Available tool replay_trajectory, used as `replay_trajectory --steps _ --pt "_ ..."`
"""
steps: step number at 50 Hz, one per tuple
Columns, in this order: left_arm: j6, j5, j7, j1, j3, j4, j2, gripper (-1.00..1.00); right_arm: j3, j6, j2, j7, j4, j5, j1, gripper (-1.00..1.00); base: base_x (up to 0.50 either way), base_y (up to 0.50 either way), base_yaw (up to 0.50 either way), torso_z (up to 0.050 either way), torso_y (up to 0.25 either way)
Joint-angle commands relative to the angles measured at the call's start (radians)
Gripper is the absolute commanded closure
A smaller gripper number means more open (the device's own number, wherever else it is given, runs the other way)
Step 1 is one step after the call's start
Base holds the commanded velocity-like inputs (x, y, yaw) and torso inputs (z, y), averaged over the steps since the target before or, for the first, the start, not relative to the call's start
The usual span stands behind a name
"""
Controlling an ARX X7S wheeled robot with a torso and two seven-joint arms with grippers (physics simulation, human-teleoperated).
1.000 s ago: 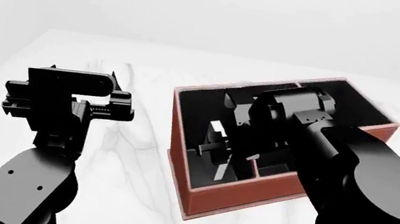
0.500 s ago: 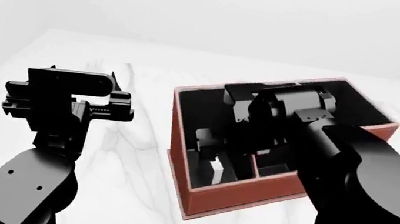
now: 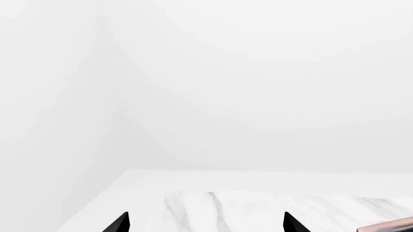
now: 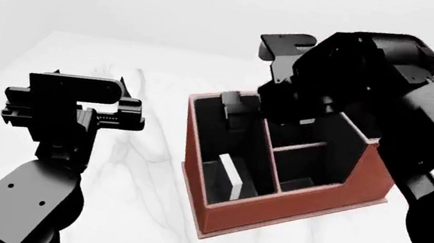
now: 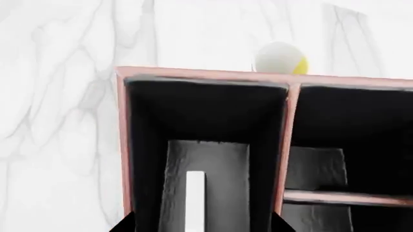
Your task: Pick up the book and place it in the left compartment of the caddy.
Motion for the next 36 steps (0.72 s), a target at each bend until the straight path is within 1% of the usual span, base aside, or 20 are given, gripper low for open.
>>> replay_trajectory --steps 1,4,6,10,11,13,14,15,16,17,18,20,21,23,24,25,27,29,32,36 --pt "0.001 -0.003 -0.003 -0.002 0.001 0.001 -0.003 -1.0 0.145 0.093 0.198 0.315 -0.328 0.215 0.113 -1.0 0.0 0.0 0.0 0.0 0.0" --pt "0.001 -0.004 -0.004 -0.003 0.001 0.002 -0.003 -1.0 0.166 0.09 0.229 0.361 -0.378 0.251 0.114 -1.0 0.0 0.0 0.0 0.0 0.0" --pt "0.001 -0.005 -0.005 -0.003 -0.001 0.003 -0.004 -1.0 0.2 0.062 0.279 0.418 -0.457 0.301 0.09 -1.0 0.0 0.0 0.0 0.0 0.0" --pt "0.004 -0.008 -0.005 -0.001 -0.004 0.001 -0.004 -1.0 0.262 -0.047 0.379 0.508 -0.645 0.344 -0.003 -1.0 0.0 0.0 0.0 0.0 0.0" --pt "0.007 -0.007 -0.005 0.0 -0.003 0.0 -0.005 -1.0 0.289 -0.124 0.422 0.531 -0.735 0.301 -0.05 -1.0 0.0 0.0 0.0 0.0 0.0" --pt "0.006 -0.01 -0.005 0.002 -0.004 0.006 -0.005 -1.0 0.293 -0.264 0.512 0.566 -0.968 0.099 -0.157 -1.0 0.0 0.0 0.0 0.0 0.0" --pt "0.005 -0.01 -0.006 0.002 -0.003 0.009 -0.005 -1.0 0.3 -0.317 0.536 0.614 -1.009 0.069 -0.203 -1.0 0.0 0.0 0.0 0.0 0.0" --pt "0.005 -0.01 -0.006 0.003 -0.003 0.01 -0.006 -1.0 0.299 -0.337 0.547 0.63 -1.032 0.044 -0.222 -1.0 0.0 0.0 0.0 0.0 0.0" --pt "0.006 -0.012 -0.006 0.005 -0.003 0.015 -0.005 -1.0 0.289 -0.395 0.578 0.644 -1.111 -0.051 -0.274 -1.0 0.0 0.0 0.0 0.0 0.0" --pt "0.005 -0.015 -0.007 0.006 -0.005 0.018 -0.005 -1.0 0.288 -0.464 0.604 0.638 -1.173 -0.106 -0.344 -1.0 0.0 0.0 0.0 0.0 0.0" --pt "0.009 -0.017 -0.004 0.007 -0.005 0.019 -0.006 -1.0 0.298 -0.597 0.637 0.667 -1.223 -0.19 -0.461 -1.0 0.0 0.0 0.0 0.0 0.0" --pt "0.009 -0.018 -0.003 0.007 -0.005 0.019 -0.006 -1.0 0.294 -0.616 0.642 0.666 -1.235 -0.22 -0.48 -1.0 0.0 0.0 0.0 0.0 0.0" --pt "0.008 -0.018 -0.004 0.009 -0.003 0.026 -0.006 -1.0 0.277 -0.712 0.665 0.71 -1.282 -0.363 -0.566 -1.0 0.0 0.0 0.0 0.0 0.0" --pt "0.009 -0.021 -0.005 0.014 -0.004 0.036 -0.007 -1.0 0.276 -0.795 0.686 0.723 -1.31 -0.444 -0.63 -1.0 0.0 0.0 0.0 0.0 0.0" --pt "0.012 -0.023 -0.004 0.017 -0.005 0.042 -0.008 -1.0 0.272 -0.825 0.702 0.766 -1.331 -0.502 -0.662 -1.0 0.0 0.0 0.0 0.0 0.0" --pt "0.013 -0.023 -0.004 0.017 -0.004 0.041 -0.008 -1.0 0.274 -0.847 0.709 0.775 -1.338 -0.523 -0.677 -1.0 0.0 0.0 0.0 0.0 0.0" --pt "0.014 -0.023 -0.004 0.017 -0.004 0.041 -0.008 -1.0 0.274 -0.847 0.709 0.775 -1.339 -0.523 -0.677 -1.0 0.0 0.0 0.0 0.0 0.0" --pt "0.013 -0.025 -0.005 0.016 -0.002 0.047 -0.008 -1.0 0.259 -0.889 0.73 0.815 -1.372 -0.616 -0.722 -1.0 0.0 0.0 0.0 0.0 0.0" --pt "0.013 -0.026 -0.006 0.018 0.0 0.053 -0.008 -1.0 0.254 -0.872 0.735 0.849 -1.382 -0.637 -0.723 -1.0 0.0 0.0 0.0 0.0 0.0" --pt "0.014 -0.028 -0.005 0.018 0.001 0.059 -0.009 -1.0 0.258 -0.892 0.742 0.855 -1.387 -0.653 -0.734 -1.0 0.0 0.0 0.0 0.0 0.0"
